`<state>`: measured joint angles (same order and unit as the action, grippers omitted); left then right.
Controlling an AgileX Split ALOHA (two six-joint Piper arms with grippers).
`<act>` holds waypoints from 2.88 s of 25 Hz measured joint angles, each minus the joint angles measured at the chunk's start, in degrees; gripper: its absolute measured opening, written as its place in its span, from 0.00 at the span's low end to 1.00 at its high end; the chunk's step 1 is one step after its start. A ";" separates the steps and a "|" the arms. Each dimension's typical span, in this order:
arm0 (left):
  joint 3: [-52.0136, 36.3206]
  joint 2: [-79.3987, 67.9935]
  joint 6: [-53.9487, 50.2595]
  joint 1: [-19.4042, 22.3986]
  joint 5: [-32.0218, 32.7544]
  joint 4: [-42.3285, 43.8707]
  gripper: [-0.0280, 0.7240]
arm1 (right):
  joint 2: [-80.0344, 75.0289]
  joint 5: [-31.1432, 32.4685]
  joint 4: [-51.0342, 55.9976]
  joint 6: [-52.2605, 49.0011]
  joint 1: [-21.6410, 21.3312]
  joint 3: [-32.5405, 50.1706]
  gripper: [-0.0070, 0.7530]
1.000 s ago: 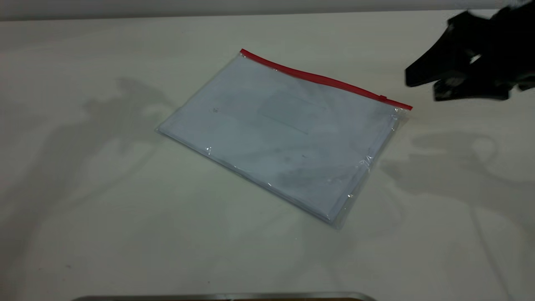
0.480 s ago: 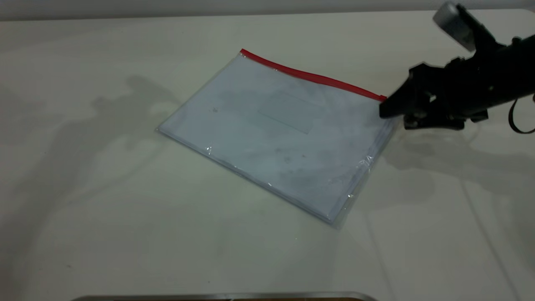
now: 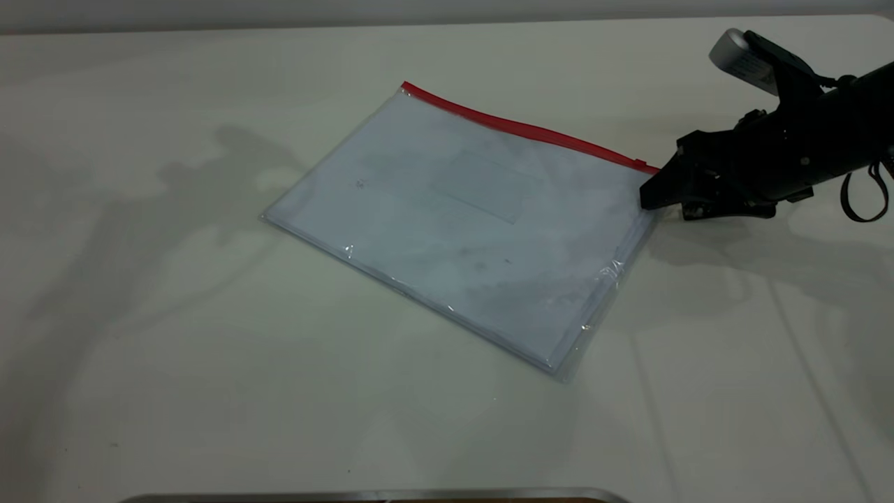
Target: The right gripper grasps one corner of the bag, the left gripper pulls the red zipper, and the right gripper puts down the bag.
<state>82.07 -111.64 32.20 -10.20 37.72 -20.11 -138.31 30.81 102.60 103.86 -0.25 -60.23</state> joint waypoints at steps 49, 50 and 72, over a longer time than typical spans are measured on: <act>4.51 -13.20 51.71 -12.99 2.10 -23.19 0.81 | -1.16 24.18 -31.75 8.22 11.91 -19.47 0.05; 4.51 -13.33 51.78 -13.29 2.49 -23.32 0.81 | -1.16 24.24 -31.88 8.15 12.29 -19.79 0.05; 4.58 -20.25 60.30 -14.13 2.19 -36.46 0.73 | -0.87 24.96 -32.35 7.44 13.35 -20.53 0.05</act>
<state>86.65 -131.89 92.50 -24.33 39.91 -56.57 -139.19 55.78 70.25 111.30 13.10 -80.77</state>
